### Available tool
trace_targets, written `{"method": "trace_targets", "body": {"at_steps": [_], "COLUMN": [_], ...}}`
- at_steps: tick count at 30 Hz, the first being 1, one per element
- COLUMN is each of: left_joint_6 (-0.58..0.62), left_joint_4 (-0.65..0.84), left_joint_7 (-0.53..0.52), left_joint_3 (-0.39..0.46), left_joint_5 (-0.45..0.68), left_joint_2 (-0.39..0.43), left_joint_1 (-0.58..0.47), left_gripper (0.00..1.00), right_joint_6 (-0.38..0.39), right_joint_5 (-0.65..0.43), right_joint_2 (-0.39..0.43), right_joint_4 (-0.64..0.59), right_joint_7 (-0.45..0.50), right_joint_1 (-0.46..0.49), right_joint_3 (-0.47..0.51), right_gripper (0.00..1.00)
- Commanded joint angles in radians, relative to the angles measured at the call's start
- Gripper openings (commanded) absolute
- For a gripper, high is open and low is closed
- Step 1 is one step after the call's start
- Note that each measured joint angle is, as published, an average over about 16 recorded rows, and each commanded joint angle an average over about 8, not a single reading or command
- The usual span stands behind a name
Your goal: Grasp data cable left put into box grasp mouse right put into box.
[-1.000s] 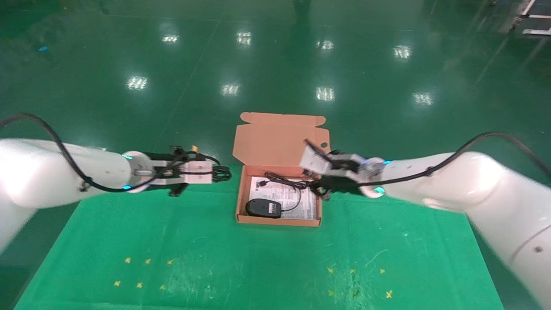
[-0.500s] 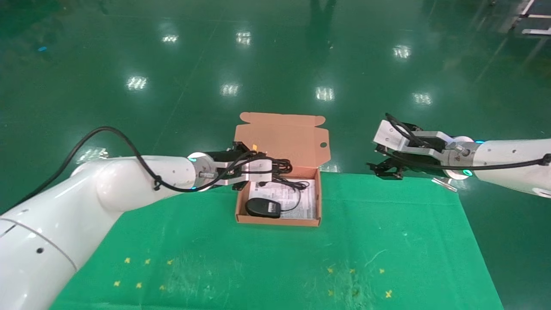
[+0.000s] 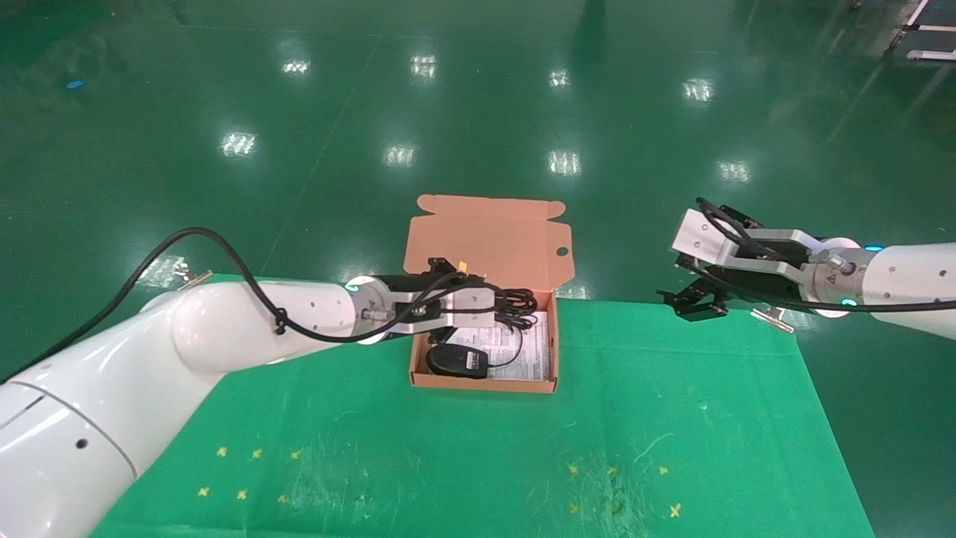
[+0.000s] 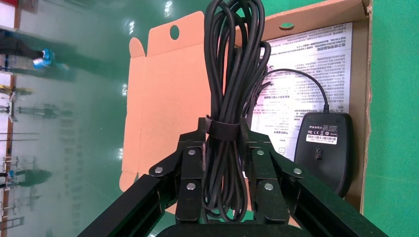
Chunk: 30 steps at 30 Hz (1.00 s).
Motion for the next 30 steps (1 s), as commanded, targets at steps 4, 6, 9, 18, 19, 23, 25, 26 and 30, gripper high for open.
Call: {"method": "trace_targets", "body": {"at_steps": [4,6,9,18,19,23,25,26,30], "left_joint_6": [0.004,0.004,-0.001,-0.069,-0.075,-0.087,-0.078,-0.067,-0.007], "left_joint_4": [-0.012,-0.021,-0.029,-0.005,-0.002,0.006,0.002,-0.005,-0.044], "left_joint_7": [-0.001,-0.002,-0.004,-0.021,-0.022,-0.023,-0.028,-0.031,-0.050], "left_joint_3": [-0.003,-0.004,-0.003,-0.022,-0.024,-0.029,-0.038,-0.046,-0.089], "left_joint_5": [0.005,0.004,0.001,0.016,0.017,0.012,-0.002,-0.012,-0.074], "left_joint_2": [-0.010,-0.020,-0.035,-0.050,-0.050,-0.049,-0.057,-0.064,-0.106], "left_joint_1": [0.001,0.002,0.001,-0.068,-0.073,-0.083,-0.080,-0.074,-0.042], "left_gripper": [1.00,1.00,1.00,1.00,1.00,1.00,1.00,1.00,1.00], "right_joint_6": [0.000,0.001,0.010,0.049,0.050,0.050,0.040,0.032,-0.021], "right_joint_5": [0.003,0.005,0.006,0.008,0.006,0.002,0.010,0.017,0.068], "right_joint_2": [-0.005,-0.006,-0.013,-0.077,-0.082,-0.096,-0.097,-0.095,-0.077], "right_joint_4": [-0.007,-0.008,-0.005,-0.018,-0.020,-0.023,-0.020,-0.017,0.006], "right_joint_7": [-0.005,-0.005,-0.007,-0.071,-0.081,-0.109,-0.116,-0.116,-0.116], "right_joint_1": [-0.001,0.000,0.005,0.075,0.082,0.103,0.102,0.096,0.057], "right_joint_3": [0.001,0.002,0.006,0.034,0.035,0.039,0.050,0.057,0.107], "right_gripper": [1.00,1.00,1.00,1.00,1.00,1.00,1.00,1.00,1.00]}}
